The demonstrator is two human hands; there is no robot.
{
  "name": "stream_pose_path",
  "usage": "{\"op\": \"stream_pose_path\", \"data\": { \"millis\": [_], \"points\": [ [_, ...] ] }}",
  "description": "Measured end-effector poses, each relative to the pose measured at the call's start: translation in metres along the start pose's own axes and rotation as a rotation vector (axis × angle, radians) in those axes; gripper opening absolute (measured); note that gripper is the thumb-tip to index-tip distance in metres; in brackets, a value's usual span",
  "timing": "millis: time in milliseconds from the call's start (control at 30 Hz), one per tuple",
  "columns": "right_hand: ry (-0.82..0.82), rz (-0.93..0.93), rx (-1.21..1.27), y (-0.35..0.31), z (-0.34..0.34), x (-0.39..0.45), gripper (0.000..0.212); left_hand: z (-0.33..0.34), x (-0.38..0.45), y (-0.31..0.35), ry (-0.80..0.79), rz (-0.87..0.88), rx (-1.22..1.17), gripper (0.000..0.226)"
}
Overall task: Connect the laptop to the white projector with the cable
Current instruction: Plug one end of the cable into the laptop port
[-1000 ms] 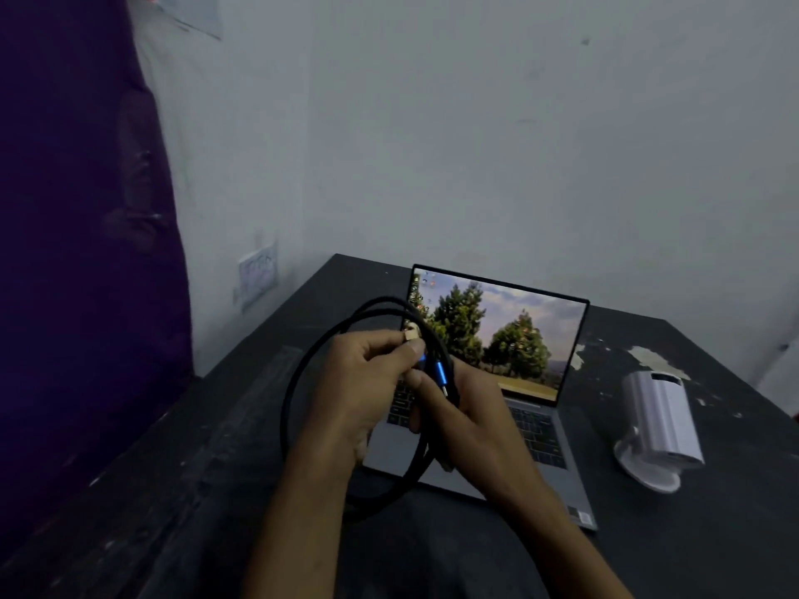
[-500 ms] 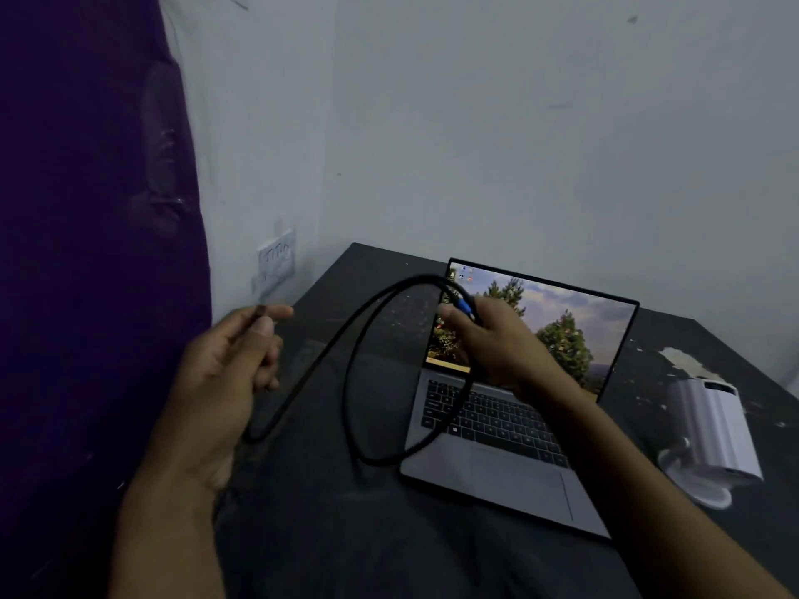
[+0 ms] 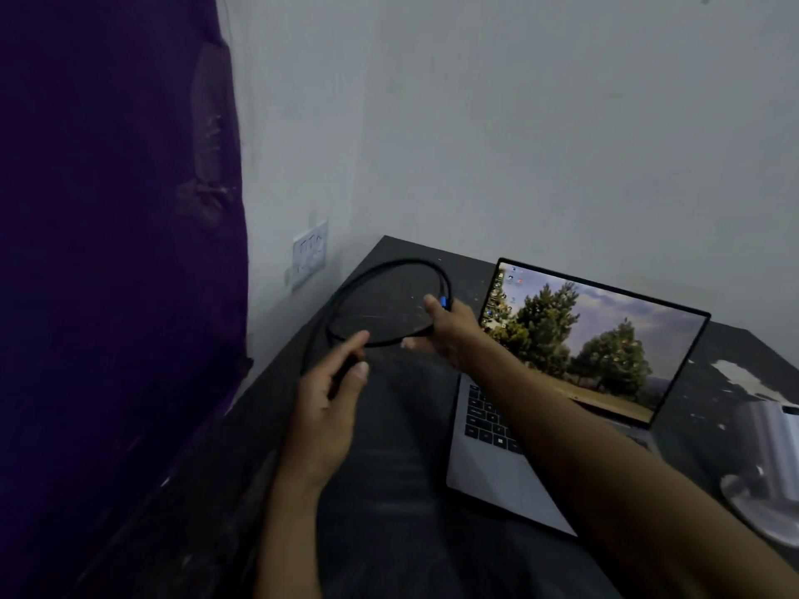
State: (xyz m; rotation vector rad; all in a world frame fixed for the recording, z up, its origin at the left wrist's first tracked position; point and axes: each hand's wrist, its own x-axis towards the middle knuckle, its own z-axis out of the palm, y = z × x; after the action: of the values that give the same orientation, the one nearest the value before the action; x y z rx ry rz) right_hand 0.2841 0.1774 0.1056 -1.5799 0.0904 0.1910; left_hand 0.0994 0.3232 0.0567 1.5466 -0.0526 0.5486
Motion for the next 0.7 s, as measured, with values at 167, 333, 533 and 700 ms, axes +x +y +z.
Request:
{"op": "stream_pose_path", "data": {
  "millis": [167, 333, 533, 700],
  "points": [
    [0.045, 0.160, 0.192, 0.028, 0.001, 0.027, 0.048, 0.024, 0.003, -0.023, -0.093, -0.053, 0.062, 0.038],
    [0.014, 0.117, 0.232, 0.031, -0.013, 0.010, 0.052, 0.037, 0.002, -0.036, -0.055, -0.131, 0.085, 0.024],
    [0.052, -0.164, -0.196, 0.035, -0.056, -0.082, 0.046, 0.052, -0.001, -0.050, -0.067, -0.071, 0.242, 0.017],
    [0.113, -0.421, -0.603, 0.065, -0.102, -0.143, 0.047, 0.060, -0.002, -0.059, -0.031, -0.045, 0.322, 0.017]
  ]
}}
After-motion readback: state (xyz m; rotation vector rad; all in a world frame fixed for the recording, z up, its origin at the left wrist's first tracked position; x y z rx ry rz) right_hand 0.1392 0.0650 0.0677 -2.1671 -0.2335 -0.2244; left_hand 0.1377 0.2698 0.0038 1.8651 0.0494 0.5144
